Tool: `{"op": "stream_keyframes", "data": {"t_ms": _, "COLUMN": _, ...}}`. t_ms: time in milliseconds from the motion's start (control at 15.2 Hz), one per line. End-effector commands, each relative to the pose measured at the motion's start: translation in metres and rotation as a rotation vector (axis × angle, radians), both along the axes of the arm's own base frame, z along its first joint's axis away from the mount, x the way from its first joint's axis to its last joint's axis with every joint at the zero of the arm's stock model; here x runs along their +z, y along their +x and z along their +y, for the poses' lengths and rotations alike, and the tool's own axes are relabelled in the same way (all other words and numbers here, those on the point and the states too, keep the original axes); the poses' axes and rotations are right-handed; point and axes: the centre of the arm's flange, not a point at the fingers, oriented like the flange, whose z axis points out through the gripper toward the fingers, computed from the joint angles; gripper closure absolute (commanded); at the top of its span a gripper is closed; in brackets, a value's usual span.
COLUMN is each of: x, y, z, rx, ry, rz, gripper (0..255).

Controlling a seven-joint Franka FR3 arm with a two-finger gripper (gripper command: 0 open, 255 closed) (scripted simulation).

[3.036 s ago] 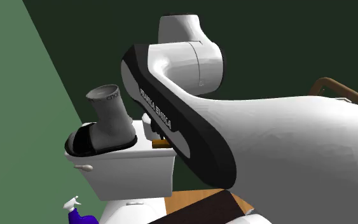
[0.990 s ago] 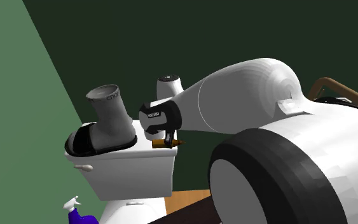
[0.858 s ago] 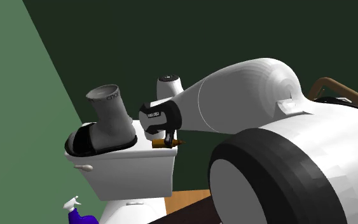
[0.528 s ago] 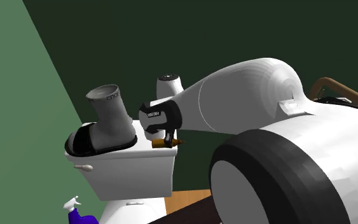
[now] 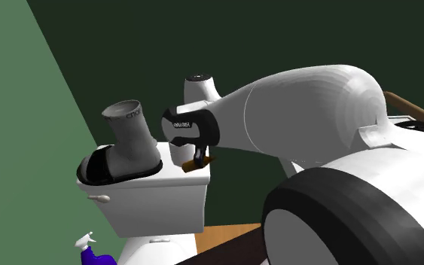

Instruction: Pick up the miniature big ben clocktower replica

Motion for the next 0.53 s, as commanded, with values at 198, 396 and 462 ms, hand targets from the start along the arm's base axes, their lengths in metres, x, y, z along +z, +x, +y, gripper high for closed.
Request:
{"op": "stream_keyframes", "data": {"t_ms": 198, "x": 0.026, "y": -0.001, "z": 0.000, "rx": 0.000, "ry": 0.000, "rz": 0.000, "gripper": 255}}
{"op": "stream_keyframes", "data": {"t_ms": 396, "x": 0.037, "y": -0.001, "z": 0.000, "rx": 0.000, "ry": 0.000, "rz": 0.000, "gripper": 255}}
{"op": "stream_keyframes", "data": {"t_ms": 462, "x": 0.037, "y": -0.001, "z": 0.000, "rx": 0.000, "ry": 0.000, "rz": 0.000, "gripper": 255}}
